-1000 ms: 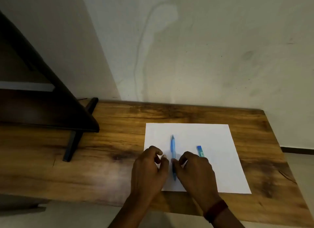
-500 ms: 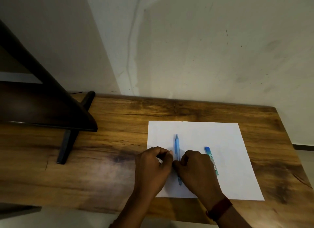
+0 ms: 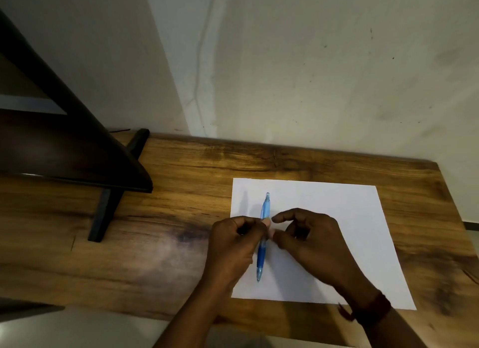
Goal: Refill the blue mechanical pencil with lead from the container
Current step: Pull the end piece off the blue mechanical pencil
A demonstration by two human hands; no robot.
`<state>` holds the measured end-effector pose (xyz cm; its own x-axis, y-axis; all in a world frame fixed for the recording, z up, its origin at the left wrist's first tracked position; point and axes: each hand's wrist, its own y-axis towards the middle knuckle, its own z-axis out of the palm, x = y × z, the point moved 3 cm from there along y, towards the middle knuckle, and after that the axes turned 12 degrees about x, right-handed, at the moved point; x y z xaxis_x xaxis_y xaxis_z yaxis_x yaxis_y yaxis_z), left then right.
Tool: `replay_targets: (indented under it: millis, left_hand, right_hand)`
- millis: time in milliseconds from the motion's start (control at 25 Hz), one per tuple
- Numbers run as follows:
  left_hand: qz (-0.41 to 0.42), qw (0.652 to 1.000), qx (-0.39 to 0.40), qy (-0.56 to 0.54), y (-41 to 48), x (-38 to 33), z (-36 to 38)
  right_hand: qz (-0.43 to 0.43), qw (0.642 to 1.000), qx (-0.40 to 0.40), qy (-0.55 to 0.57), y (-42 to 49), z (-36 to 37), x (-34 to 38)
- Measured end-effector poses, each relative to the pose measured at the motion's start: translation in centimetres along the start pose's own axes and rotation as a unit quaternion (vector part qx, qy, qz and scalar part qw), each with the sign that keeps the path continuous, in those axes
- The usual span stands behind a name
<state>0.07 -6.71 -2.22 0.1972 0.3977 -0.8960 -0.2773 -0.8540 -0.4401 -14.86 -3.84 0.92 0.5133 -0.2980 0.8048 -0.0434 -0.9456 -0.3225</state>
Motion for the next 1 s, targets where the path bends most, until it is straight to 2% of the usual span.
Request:
replay_targets:
  millis: [120, 280, 400, 480, 600, 680, 760, 840, 1000]
  left_hand:
    - [-0.012, 1.000, 0.002, 0.025, -0.5, -0.1, -0.8]
    - [0.015, 0.995, 0.054, 0.085, -1.0, 0.0, -1.4]
    - [0.036, 0.994, 0.070, 0.082, -1.0, 0.1, -1.9]
    - [0.047, 0.994, 0.072, 0.072, -0.9, 0.3, -2.3]
    - [0.048, 0.995, 0.065, 0.059, -1.0, 0.7, -3.1]
    - [0.044, 0.997, 0.043, 0.046, -0.9, 0.7, -3.6]
    - [0.043, 0.998, 0.013, 0.043, -0.7, 0.6, -4.2]
    - [0.043, 0.997, -0.014, 0.058, -0.4, 0.6, -4.9]
    - [0.039, 0.996, -0.041, 0.064, -0.1, 0.8, -5.2]
  right_hand:
    - [0.028, 0.989, -0.043, 0.142, 0.7, -0.5, 0.4]
    - [0.058, 0.988, -0.011, 0.140, 1.5, 0.5, 0.8]
    - [0.049, 0.988, 0.000, 0.149, 2.0, 1.0, 0.8]
    - [0.043, 0.987, -0.013, 0.153, 2.4, 1.4, 0.9]
    - [0.057, 0.978, -0.076, 0.186, 3.2, 1.8, 0.7]
    - [0.053, 0.982, -0.114, 0.140, 3.7, 1.6, 0.7]
    - [0.038, 0.992, -0.122, -0.003, 3.9, 1.6, 0.7]
    - [0.020, 0.985, -0.123, -0.119, 3.8, 2.4, 0.8]
    - [0.016, 0.974, -0.139, -0.176, 3.9, 3.6, 0.5]
